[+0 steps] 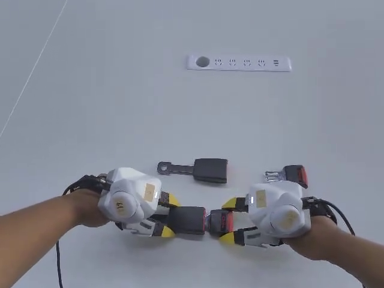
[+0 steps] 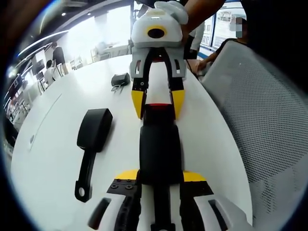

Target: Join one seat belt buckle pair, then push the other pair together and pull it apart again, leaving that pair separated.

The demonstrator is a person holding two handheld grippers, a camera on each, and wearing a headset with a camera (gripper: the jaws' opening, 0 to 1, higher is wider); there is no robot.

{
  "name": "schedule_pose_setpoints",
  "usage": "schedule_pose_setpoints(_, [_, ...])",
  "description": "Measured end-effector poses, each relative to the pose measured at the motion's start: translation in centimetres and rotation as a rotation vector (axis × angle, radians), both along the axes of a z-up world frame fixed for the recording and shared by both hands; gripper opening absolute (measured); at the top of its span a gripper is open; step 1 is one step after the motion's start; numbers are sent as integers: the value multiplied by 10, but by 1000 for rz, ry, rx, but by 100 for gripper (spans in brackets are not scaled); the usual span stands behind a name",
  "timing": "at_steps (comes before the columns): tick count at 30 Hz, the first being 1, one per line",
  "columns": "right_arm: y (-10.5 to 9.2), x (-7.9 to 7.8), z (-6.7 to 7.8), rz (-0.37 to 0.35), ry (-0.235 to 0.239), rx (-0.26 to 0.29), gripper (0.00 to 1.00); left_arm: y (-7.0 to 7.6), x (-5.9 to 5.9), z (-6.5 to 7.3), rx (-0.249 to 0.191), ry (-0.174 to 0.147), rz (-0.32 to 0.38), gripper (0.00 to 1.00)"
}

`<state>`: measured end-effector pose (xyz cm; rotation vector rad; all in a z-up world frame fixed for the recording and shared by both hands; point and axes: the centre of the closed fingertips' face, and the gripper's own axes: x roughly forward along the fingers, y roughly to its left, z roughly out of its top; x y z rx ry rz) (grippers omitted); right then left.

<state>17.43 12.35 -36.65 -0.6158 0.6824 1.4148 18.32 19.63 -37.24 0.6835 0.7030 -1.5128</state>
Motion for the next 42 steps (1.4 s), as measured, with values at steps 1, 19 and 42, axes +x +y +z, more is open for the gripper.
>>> schedule_pose_setpoints(1, [0,0,0,-6,4,-3,34,0,0,0,3,-3,-8,31])
schedule_pose_setpoints(19, [1,3,20,-81,-25,2,71,-10,-3,23,-12,6,105,69])
schedule_pose_setpoints(42, [-104,43,53,-183,-60,-48,71,1,54,74,11,-142,156,71])
